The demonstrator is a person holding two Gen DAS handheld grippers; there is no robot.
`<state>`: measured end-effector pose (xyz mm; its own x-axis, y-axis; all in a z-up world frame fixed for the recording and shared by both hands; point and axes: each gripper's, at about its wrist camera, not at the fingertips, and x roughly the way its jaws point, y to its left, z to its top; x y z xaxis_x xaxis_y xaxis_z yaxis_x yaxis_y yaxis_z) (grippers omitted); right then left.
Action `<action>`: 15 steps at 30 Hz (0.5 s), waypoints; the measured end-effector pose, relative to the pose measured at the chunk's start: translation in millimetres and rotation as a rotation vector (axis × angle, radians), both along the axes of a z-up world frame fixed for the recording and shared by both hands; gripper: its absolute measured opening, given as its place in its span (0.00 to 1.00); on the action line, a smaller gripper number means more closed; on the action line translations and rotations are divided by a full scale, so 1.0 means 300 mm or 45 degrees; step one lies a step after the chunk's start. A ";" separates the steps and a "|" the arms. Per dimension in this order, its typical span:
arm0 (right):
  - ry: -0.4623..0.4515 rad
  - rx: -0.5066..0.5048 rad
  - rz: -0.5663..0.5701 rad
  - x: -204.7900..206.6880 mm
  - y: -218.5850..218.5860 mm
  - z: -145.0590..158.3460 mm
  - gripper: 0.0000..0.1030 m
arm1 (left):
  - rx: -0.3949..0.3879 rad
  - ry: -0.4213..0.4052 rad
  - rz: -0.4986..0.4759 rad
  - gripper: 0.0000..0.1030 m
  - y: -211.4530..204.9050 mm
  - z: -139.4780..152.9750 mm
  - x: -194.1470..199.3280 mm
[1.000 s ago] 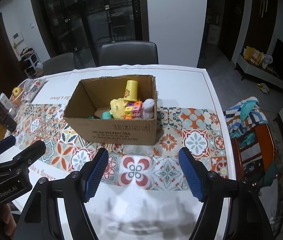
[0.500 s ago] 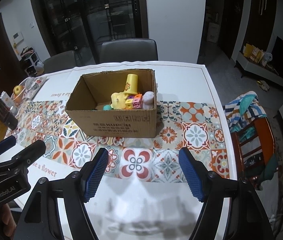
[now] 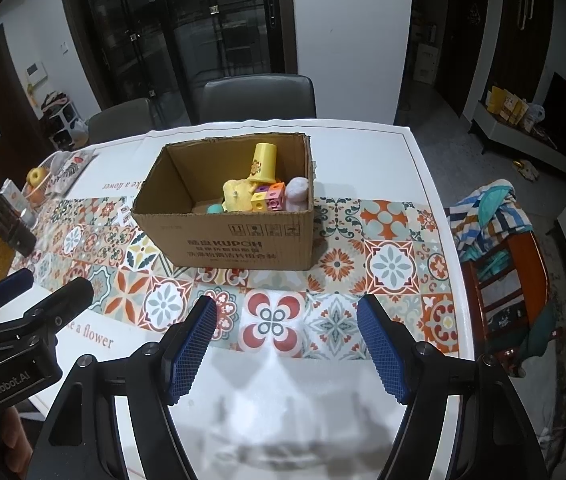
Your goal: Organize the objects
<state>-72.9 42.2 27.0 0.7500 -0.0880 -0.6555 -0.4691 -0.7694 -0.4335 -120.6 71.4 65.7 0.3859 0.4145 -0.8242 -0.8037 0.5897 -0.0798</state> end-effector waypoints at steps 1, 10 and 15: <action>0.000 0.000 0.001 0.000 0.000 0.000 0.70 | -0.001 0.000 -0.001 0.95 0.000 -0.001 0.000; 0.002 -0.005 0.004 -0.001 -0.004 0.005 0.70 | -0.001 -0.002 -0.002 0.95 -0.001 0.000 0.000; 0.003 -0.008 0.006 -0.001 -0.003 0.003 0.70 | -0.003 0.000 -0.005 0.95 -0.003 0.000 0.002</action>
